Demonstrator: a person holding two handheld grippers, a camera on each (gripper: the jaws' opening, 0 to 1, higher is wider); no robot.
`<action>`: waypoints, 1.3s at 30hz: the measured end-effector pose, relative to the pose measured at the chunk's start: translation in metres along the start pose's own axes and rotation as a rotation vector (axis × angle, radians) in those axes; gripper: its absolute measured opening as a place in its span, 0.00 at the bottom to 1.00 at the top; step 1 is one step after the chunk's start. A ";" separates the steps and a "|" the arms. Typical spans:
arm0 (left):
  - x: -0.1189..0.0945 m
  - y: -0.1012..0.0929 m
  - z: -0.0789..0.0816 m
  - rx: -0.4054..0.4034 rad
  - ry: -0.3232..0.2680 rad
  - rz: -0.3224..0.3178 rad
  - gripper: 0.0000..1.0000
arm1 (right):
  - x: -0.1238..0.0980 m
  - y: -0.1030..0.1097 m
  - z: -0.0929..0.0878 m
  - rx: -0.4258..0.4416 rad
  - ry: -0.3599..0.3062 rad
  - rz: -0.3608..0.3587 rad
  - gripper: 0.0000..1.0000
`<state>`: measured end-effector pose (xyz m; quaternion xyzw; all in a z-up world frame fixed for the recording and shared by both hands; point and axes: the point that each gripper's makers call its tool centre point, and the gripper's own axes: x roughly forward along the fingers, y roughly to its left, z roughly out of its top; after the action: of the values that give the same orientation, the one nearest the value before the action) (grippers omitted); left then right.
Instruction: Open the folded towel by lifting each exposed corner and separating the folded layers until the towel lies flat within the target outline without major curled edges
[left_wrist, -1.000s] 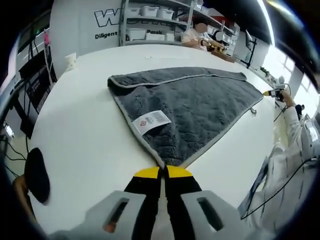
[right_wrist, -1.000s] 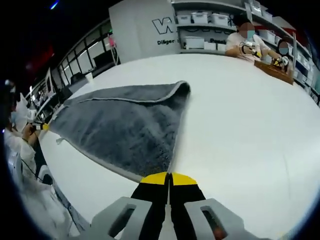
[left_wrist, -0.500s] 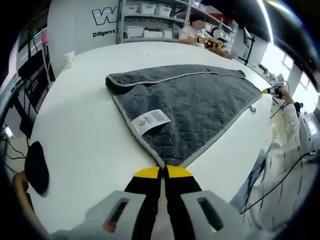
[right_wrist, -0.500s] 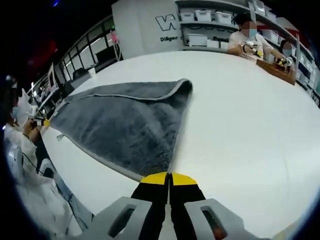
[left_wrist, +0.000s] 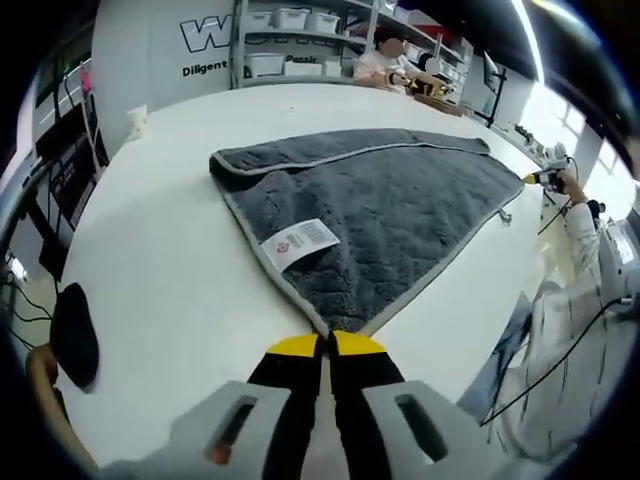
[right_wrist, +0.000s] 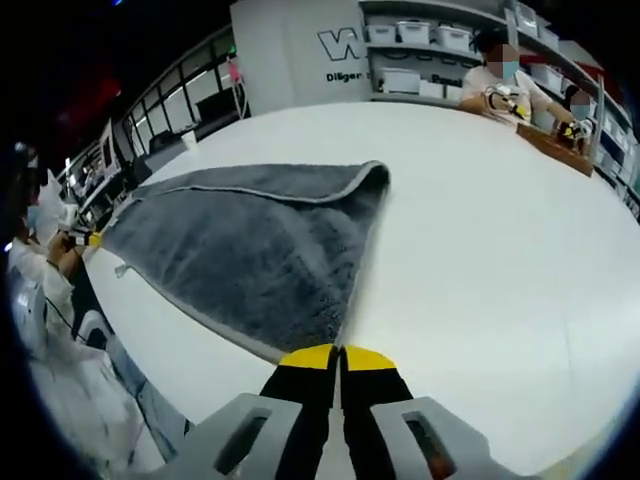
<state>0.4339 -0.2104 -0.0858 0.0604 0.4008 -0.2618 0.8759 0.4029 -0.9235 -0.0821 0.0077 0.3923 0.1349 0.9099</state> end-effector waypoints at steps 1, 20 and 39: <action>0.000 0.000 0.000 0.006 -0.003 -0.001 0.02 | 0.000 0.000 0.000 -0.002 0.000 -0.001 0.00; -0.019 -0.018 0.009 0.074 -0.061 0.002 0.52 | -0.019 0.010 0.014 -0.183 0.022 -0.068 0.39; -0.012 -0.063 0.029 0.062 -0.128 -0.090 0.90 | -0.003 0.028 0.027 -0.328 0.040 -0.048 0.95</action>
<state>0.4146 -0.2687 -0.0506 0.0526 0.3378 -0.3166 0.8848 0.4136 -0.8951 -0.0575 -0.1531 0.3831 0.1757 0.8938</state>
